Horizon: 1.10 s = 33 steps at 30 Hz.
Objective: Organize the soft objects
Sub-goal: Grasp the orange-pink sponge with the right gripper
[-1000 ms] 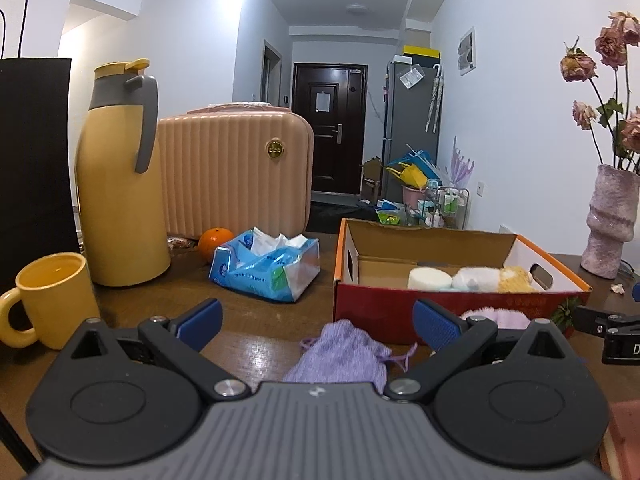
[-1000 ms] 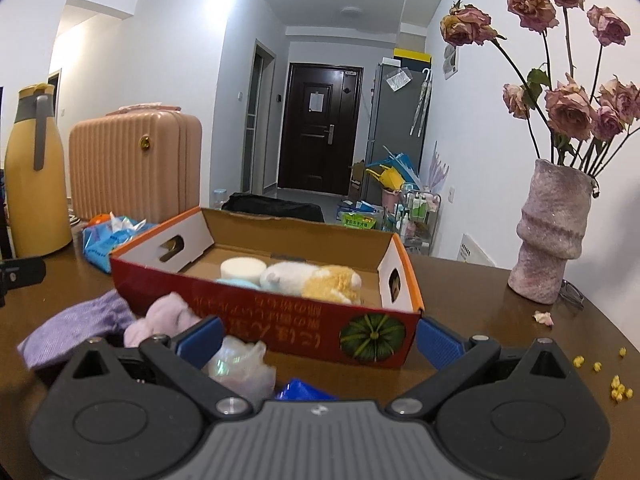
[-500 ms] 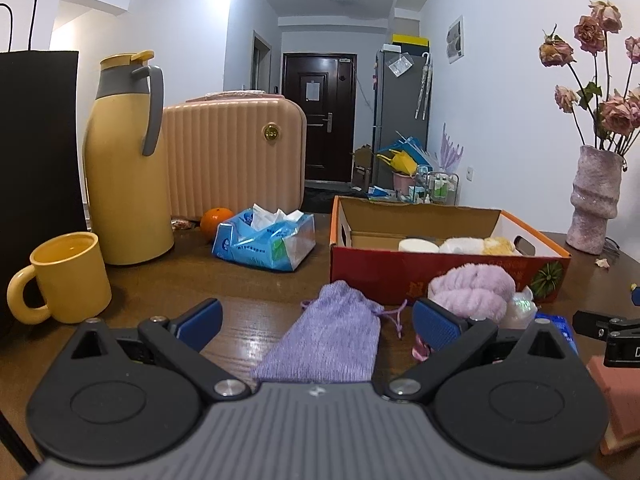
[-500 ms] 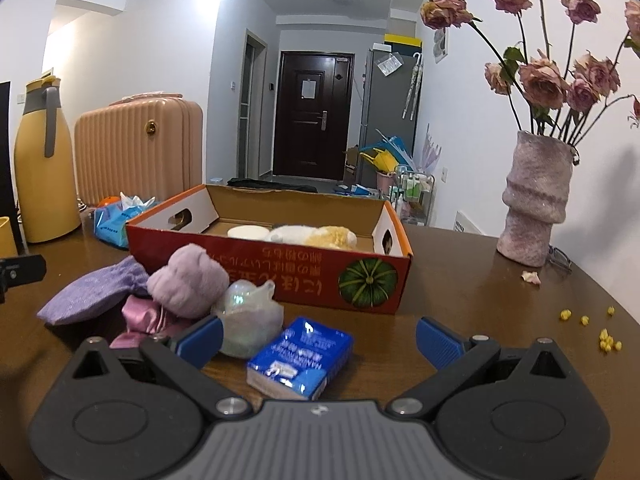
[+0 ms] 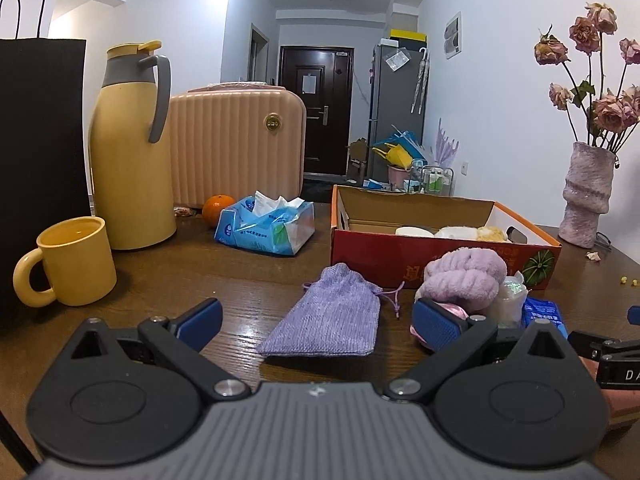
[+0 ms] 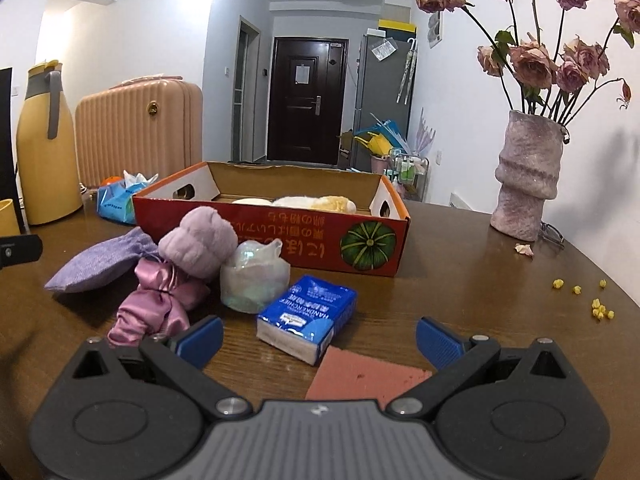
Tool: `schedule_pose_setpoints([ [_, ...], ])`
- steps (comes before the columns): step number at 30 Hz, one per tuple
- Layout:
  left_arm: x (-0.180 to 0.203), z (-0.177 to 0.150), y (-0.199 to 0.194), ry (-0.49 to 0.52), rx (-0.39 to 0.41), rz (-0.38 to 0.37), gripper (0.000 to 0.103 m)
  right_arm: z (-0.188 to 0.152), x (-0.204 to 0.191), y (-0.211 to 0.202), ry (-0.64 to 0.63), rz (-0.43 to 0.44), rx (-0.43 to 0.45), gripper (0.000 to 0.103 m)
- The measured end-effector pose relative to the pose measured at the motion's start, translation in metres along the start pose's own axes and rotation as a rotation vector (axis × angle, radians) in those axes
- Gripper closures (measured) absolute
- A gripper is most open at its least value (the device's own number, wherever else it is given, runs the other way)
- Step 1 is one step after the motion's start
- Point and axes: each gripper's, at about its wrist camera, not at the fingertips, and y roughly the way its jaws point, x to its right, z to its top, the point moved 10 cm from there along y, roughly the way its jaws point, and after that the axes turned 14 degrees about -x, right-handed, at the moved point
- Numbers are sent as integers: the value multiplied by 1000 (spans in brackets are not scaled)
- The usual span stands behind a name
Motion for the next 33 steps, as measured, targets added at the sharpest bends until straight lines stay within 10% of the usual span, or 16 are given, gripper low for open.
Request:
schedule_pose_setpoints([
  [33,5,-18,5,45,-63,-13,0,-37,23,16,40,6,-162,2],
])
